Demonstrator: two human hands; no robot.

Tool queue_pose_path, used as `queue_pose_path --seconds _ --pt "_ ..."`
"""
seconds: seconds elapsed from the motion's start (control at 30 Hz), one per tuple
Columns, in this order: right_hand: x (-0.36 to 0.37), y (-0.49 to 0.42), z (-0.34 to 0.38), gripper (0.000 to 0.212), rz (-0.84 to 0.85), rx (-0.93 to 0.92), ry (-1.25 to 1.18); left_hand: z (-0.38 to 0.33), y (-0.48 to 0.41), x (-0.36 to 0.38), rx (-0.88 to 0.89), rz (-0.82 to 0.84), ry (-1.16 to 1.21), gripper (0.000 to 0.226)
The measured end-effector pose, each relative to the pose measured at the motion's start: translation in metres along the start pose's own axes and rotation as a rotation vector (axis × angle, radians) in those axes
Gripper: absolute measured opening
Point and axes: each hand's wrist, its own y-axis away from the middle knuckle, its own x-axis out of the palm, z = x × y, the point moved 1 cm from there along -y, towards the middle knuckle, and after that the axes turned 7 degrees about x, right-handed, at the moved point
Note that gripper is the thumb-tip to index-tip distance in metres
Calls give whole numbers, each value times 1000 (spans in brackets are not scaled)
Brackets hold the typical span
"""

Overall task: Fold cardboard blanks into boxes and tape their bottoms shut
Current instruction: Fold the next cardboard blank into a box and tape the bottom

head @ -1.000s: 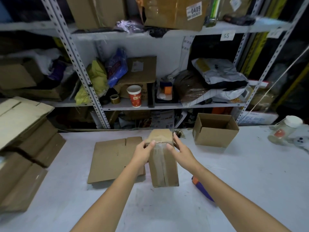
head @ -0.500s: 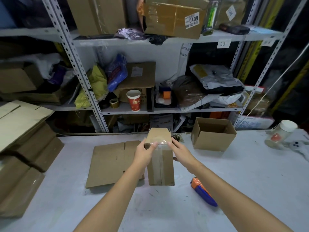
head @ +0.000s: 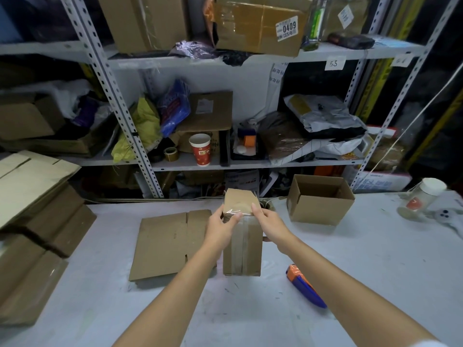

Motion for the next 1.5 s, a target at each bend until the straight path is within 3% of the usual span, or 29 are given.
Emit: queue_pose_path --seconds 0.17,0.43,0.53,0.67,0.87,1.1,1.17,1.23,1.27,1.33,1.4,1.5 --pt "-4 -2 -6 28 7 5 -63 6 -1 -3 -16 31 -17 27" --pt "-13 -6 -5 25 -14 39 -206 -12 -13 -9 -203 23 181 33" --pt "-9 -4 -4 19 -16 -16 -202 -13 -12 -6 -160 2 142 32" --pt "5 -3 -5 30 -21 -81 -109 -5 -11 0 -23 -17 -17 29" --pt "-2 -3 -3 30 13 -69 -127 -4 -9 -5 -28 69 -7 44" --pt "0 -1 -6 24 107 -44 -118 -7 -13 -9 -65 -31 -15 32" --pt "-1 0 -7 49 126 -101 -54 -7 -14 -13 -71 -49 -25 28" --pt "-3 -2 -8 85 109 -209 229 -9 -15 -13 -87 -37 -28 30" --pt "-3 -4 -9 92 70 -258 387 -10 -16 -12 -94 -16 -21 33" --pt "-3 -9 -11 85 -28 -285 499 -16 -16 -9 -87 43 5 41" --pt "-8 -18 -17 79 -60 -305 365 -20 -18 -10 -83 93 32 57" --pt "-22 -26 -22 88 -38 -219 1 -19 -23 -22 -97 96 10 78"
